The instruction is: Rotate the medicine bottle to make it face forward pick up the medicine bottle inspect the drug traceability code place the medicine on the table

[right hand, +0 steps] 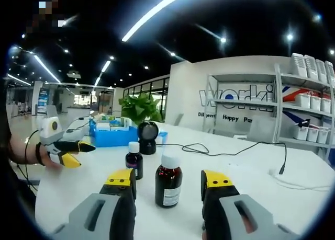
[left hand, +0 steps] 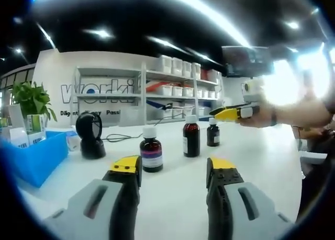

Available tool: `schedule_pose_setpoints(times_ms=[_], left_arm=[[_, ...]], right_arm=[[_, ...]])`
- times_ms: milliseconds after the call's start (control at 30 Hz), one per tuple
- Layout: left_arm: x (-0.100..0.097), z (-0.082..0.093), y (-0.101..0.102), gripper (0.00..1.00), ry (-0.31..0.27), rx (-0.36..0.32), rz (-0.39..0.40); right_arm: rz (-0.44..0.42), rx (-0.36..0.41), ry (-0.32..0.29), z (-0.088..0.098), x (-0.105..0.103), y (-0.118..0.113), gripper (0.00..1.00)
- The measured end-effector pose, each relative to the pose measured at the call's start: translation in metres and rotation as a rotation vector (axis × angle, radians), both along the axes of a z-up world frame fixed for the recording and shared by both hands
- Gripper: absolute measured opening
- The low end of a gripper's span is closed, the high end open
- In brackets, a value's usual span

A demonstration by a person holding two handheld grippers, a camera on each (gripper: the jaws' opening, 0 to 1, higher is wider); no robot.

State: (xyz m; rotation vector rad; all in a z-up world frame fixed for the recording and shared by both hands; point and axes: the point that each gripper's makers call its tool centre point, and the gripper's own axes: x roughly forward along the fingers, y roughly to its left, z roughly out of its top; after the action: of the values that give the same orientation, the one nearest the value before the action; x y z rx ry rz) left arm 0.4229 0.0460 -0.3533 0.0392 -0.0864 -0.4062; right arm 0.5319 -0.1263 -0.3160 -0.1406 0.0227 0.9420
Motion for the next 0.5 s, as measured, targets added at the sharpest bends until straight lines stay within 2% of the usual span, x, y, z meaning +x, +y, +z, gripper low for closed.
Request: schedule_pose_setpoints(times_ms=[233, 500], left_arm=[[0.000, 0.000, 0.000, 0.40, 0.001, -0.002, -0.001], [-0.001, 0.001, -0.002, 0.40, -0.001, -0.003, -0.001]], right_arm=[[0.008, -0.001, 0.029, -0.007, 0.010, 0.016, 0.45], [0.017, -0.030, 0.058, -0.016, 0.031, 0.033, 0.47]])
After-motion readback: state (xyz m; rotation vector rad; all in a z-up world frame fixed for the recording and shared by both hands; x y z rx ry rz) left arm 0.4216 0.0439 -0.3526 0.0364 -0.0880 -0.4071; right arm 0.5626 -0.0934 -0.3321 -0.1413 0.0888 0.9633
